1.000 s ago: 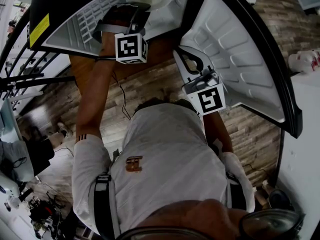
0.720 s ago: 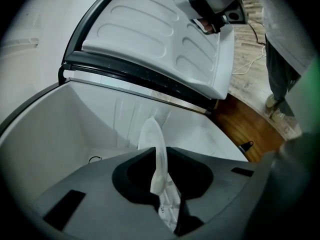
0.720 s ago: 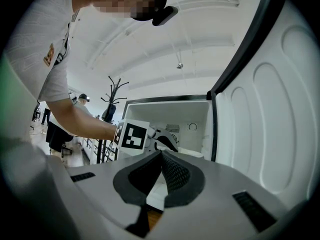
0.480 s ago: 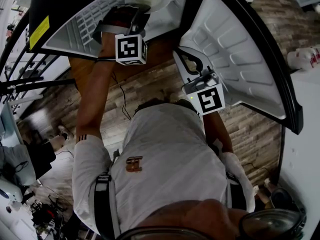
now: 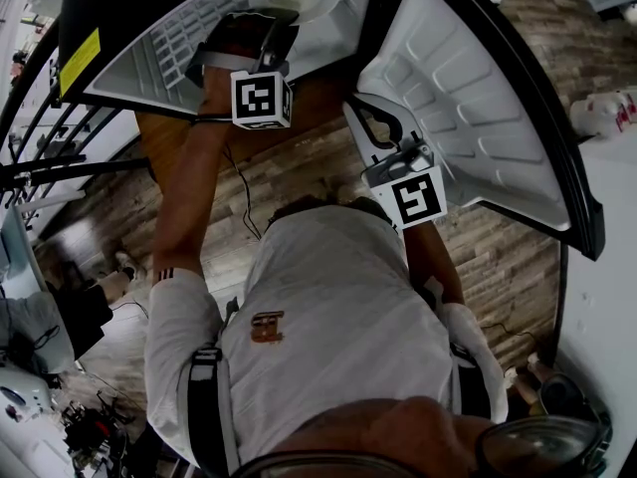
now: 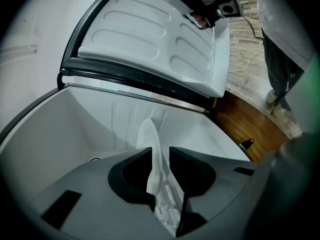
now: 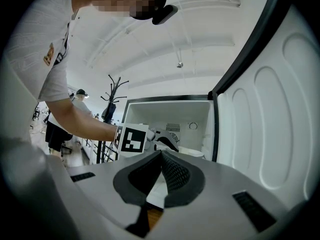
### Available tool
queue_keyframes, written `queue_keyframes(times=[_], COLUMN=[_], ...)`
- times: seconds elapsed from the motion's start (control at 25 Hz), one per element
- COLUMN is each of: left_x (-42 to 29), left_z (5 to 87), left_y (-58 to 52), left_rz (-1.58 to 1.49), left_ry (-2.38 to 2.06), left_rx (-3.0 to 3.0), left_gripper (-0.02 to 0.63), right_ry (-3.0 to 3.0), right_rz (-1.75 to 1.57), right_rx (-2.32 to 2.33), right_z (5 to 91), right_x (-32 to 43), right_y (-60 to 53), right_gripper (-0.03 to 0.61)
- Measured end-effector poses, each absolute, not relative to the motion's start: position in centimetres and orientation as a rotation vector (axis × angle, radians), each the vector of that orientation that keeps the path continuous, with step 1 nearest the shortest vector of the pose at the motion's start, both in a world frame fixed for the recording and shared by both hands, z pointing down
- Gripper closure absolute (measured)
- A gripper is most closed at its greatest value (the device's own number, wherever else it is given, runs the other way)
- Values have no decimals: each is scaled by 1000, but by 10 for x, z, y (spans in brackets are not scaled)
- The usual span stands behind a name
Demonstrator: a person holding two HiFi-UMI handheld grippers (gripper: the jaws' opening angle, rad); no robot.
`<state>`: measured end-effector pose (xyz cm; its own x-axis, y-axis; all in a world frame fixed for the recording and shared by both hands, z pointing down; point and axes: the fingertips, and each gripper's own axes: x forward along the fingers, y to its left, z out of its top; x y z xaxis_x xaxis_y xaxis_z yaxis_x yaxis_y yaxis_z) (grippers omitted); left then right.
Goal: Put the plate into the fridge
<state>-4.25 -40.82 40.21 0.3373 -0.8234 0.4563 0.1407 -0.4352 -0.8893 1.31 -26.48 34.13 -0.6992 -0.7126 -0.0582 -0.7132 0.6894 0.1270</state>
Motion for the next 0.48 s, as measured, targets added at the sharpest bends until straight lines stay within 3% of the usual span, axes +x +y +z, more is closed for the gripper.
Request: queue_keyframes(times=[0.48], left_x=[-42], left_z=[388], left_y=[-391], left_rz=[-1159], left_ry=[676], left_rx=[-1659], left_gripper=[476], right_ry=[2892], right_rz=[210], right_rx=[-1209], right_z=[343], right_x=[7], right_y=[-261], right_gripper=[546])
